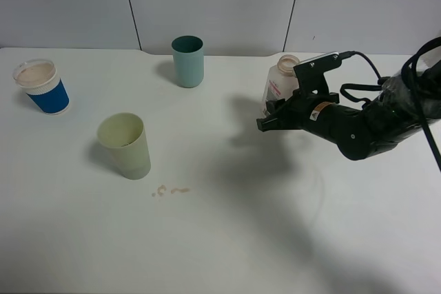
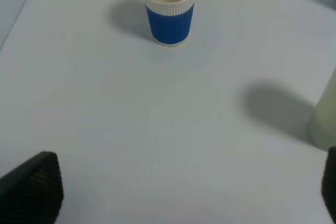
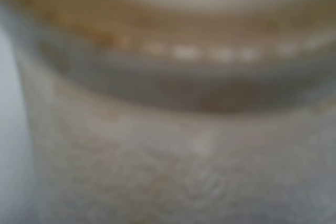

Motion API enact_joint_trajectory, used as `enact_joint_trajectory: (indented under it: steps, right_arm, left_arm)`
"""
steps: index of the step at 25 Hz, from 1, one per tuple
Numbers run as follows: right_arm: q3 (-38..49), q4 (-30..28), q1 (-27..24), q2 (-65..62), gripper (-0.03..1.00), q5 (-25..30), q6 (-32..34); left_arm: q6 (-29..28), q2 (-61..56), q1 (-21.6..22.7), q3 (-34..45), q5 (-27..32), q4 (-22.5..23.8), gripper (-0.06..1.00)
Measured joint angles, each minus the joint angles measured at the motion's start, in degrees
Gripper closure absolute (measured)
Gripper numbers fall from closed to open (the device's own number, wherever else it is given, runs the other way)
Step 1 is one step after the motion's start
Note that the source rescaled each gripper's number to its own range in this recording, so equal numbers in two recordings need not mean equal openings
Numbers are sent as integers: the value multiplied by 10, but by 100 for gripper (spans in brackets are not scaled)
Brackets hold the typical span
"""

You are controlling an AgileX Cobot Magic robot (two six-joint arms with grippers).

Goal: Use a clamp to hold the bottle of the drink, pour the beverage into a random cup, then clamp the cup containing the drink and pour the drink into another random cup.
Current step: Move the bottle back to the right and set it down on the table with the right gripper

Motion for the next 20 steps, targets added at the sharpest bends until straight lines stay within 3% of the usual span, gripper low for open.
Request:
enact_joint_trajectory:
  steps: [14,20]
  right_arm:
    - [-1,22,0,0,97,8,11]
    - [-1,61,0,0,97,-4,34]
  left_arm:
    - [0,0,0,0,0,0,-6]
    - [0,0,0,0,0,0,-6]
